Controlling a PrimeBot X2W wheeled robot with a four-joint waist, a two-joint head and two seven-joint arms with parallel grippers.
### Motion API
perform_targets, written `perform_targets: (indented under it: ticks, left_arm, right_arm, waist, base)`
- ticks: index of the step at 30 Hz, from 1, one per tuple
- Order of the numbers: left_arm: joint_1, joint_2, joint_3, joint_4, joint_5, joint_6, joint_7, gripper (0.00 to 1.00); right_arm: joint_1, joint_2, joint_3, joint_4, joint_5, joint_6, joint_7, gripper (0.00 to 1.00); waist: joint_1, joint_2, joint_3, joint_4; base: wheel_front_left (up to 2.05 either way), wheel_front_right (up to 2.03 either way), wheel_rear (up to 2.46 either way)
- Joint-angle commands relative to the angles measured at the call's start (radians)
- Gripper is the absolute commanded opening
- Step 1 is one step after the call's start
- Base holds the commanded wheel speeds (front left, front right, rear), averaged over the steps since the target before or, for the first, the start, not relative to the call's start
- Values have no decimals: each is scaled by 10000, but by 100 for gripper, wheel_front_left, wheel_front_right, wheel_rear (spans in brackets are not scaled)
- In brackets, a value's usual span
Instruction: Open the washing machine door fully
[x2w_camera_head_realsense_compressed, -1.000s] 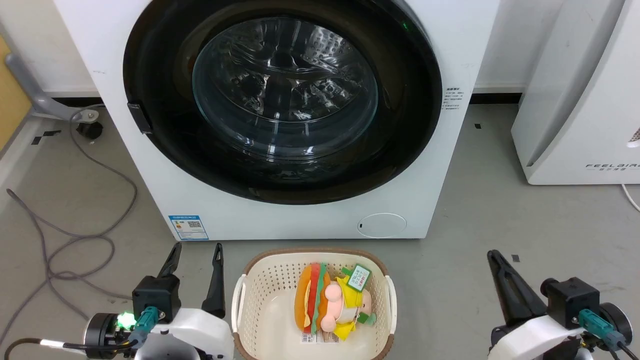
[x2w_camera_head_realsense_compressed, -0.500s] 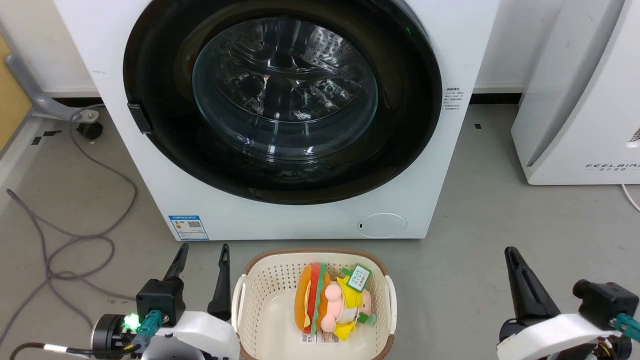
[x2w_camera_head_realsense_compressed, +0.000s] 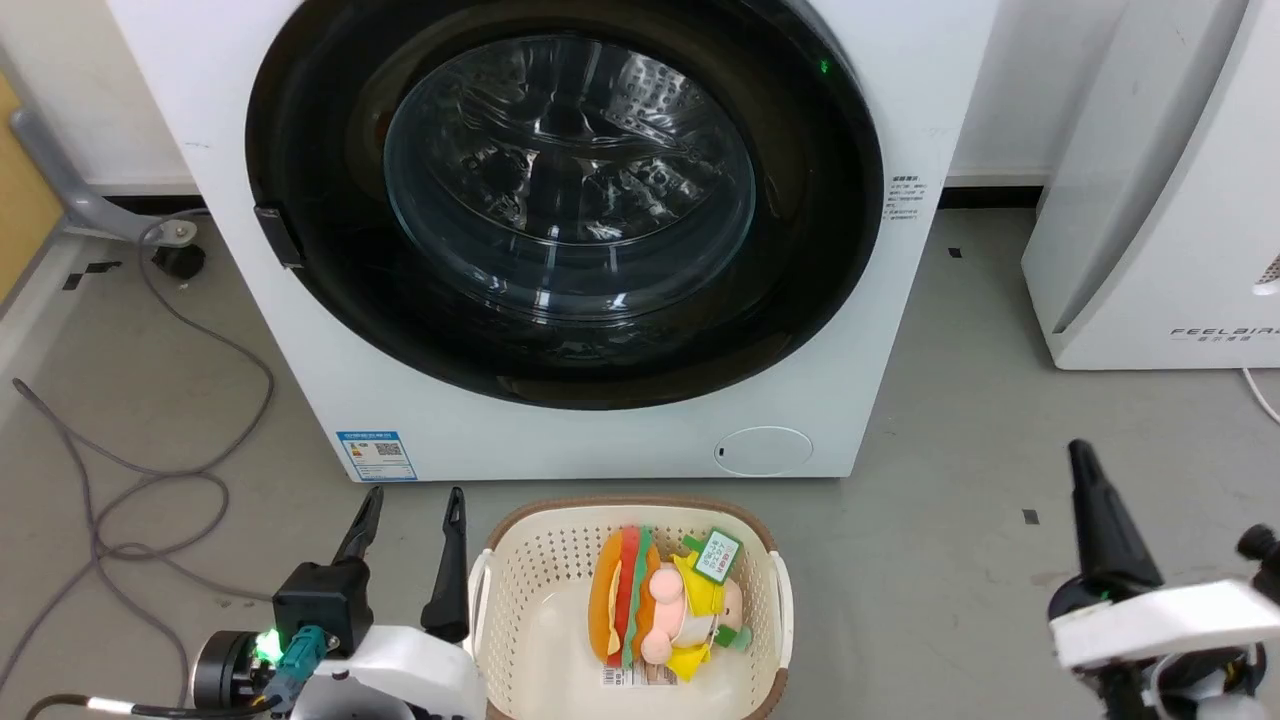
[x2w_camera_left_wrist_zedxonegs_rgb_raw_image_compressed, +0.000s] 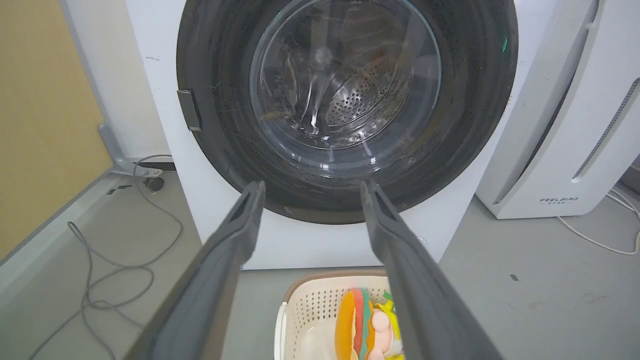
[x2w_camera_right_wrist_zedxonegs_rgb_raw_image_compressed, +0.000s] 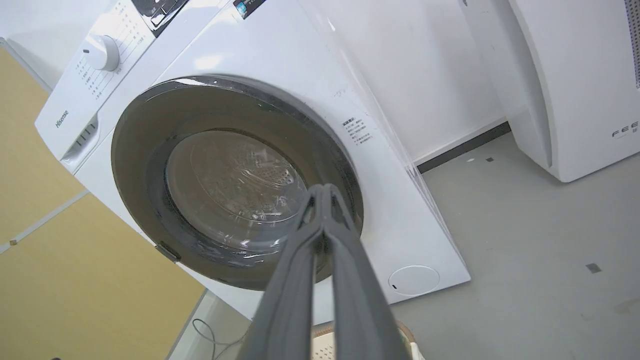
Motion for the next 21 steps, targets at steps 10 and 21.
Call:
perform_targets:
  ticks: [10,21]
  left_arm:
    - [-191,6,-175,-34,-183,48,-308,100]
    - [-522,6,-271,-121,-274,-8,-538,100]
  right_arm:
    - [-1589,-1080,81,1129,2473,-1,-134,0]
    - [-3811,-2523,912,2695,4760,-2,-85,0]
  waist:
    - [0,0,201,13]
    - [0,0,729,94]
  base:
    - [0,0,0]
    - [0,0,0]
